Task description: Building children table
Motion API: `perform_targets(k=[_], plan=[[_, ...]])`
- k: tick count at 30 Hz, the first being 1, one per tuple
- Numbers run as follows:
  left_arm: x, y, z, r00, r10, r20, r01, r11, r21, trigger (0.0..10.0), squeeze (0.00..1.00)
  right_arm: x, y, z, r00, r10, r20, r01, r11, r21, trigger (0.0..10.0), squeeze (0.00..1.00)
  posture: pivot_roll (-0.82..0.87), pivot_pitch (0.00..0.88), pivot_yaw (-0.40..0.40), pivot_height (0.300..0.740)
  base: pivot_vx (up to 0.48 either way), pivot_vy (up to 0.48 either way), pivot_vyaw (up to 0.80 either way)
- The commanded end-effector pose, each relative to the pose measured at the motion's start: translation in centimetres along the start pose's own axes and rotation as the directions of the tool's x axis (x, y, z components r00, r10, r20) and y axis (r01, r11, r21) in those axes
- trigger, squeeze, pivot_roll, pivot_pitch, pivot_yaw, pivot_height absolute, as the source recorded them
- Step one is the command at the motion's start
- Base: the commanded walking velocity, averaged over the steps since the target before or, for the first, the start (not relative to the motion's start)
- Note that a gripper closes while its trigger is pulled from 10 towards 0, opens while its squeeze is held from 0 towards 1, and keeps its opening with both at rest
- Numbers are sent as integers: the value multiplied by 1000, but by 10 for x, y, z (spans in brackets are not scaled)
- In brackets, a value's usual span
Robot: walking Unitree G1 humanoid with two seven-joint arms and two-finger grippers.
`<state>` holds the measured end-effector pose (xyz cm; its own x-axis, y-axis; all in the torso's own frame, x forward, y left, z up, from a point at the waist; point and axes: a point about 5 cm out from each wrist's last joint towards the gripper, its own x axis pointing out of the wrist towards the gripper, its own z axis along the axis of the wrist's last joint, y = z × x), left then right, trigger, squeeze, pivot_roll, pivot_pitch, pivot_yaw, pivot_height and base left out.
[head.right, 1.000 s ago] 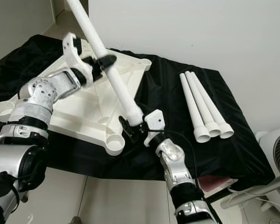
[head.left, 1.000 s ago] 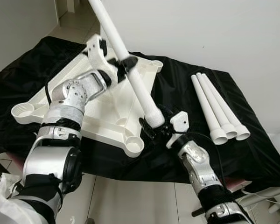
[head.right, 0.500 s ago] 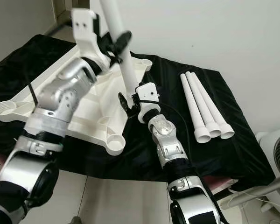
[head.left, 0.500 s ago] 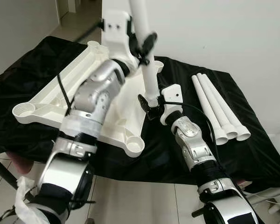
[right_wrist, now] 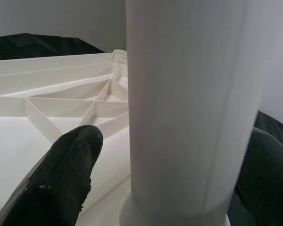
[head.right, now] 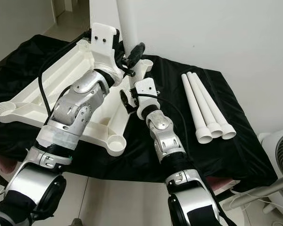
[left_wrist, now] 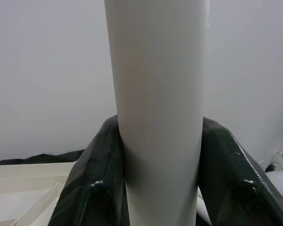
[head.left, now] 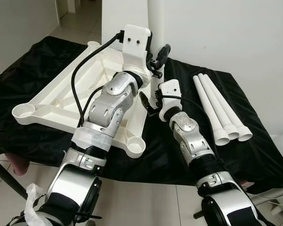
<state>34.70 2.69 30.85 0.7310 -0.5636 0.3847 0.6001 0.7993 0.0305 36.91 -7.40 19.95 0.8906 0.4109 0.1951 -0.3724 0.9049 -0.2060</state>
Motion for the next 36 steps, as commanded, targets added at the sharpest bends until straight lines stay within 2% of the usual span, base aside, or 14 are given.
perform_targets(k=[1, 2, 4, 6, 12, 13, 18, 19, 26, 27, 29, 33, 34, 36], plan=[[1, -9, 2, 1000, -22, 21, 22, 1000, 8, 10000, 0, 0, -7, -2, 999, -34, -21, 34, 999, 8, 10000, 0, 162, 0, -149, 740, 0, 0, 0], [1, -10, 3, 999, -25, 23, 25, 1000, 9, 10000, 0, 0, -7, -2, 999, -30, -21, 30, 1000, -9, 9020, 0, 161, 0, -147, 740, 0, 0, 0], [1, -10, 3, 999, -25, 23, 25, 1000, 9, 10000, 0, 0, -7, -2, 999, -30, -21, 30, 1000, -9, 9020, 0, 161, 0, -147, 740, 0, 0, 0], [0, -13, 2, 999, -30, 22, 30, 1000, 5, 10000, 0, 1, -6, -3, 999, -27, -23, 26, 1000, -17, 10000, 0, 162, 0, -149, 740, 0, 0, 0], [-1, -20, -1, 999, -46, 15, 46, 999, 0, 10000, 0, 2, -7, 0, 999, -33, -17, 33, 999, -11, 10000, 0, 163, 0, -148, 740, 0, 0, 0], [-1, -21, -1, 999, -50, 14, 50, 999, 1, 10000, 0, 3, -7, 0, 999, -33, -17, 33, 999, -9, 4588, 0, 164, 0, -148, 740, 0, 0, 0], [-1, -23, -2, 998, -55, 13, 55, 998, 0, 10000, 0, 3, -6, 0, 1000, -25, -14, 25, 1000, -9, 3922, 0, 164, 0, -148, 740, 0, 0, 0], [-1, -23, -2, 998, -55, 12, 55, 998, 1, 10000, 0, 3, -7, 0, 1000, -26, -12, 26, 1000, -13, 0, 0, 163, 0, -148, 740, 0, 0, 0], [-1, -22, -1, 999, -44, 6, 44, 999, 19, 10000, 0, 1, -11, -2, 998, -60, -22, 60, 998, 5, 0, 0, 164, 0, -148, 740, 0, 0, 0], [-1, -22, -3, 999, -34, -1, 34, 998, -58, 10000, 1000, 0, -12, -2, 997, -73, -15, 73, 997, 30, 0, 0, 165, 0, -148, 740, 0, 0, 0], [-1, -21, -4, 1000, -29, -7, 28, 993, -116, 10000, 1000, 0, -13, -1, 997, -76, -8, 76, 996, 44, 0, 0, 165, 0, -148, 740, 0, 0, 0], [-3, -22, -3, 998, -58, 1, 57, 987, -148, 10000, 1000, 1, -13, 1, 996, -88, -6, 88, 994, 58, 0, 0, 165, 0, -148, 740, 0, 0, 0], [-4, -22, -1, 997, -70, 12, 72, 985, -156, 10000, 1000, 1, -13, 0, 995, -100, -10, 100, 991, 86, 10000, 0, 166, 0, -146, 740, 0, 0, 0], [-5, -22, 0, 996, -83, 21, 85, 983, -161, 10000, 1000, 1, -14, 0, 993, -116, -14, 116, 987, 110, 10000, 0, 167, 0, -146, 740, 0, 0, 0]])
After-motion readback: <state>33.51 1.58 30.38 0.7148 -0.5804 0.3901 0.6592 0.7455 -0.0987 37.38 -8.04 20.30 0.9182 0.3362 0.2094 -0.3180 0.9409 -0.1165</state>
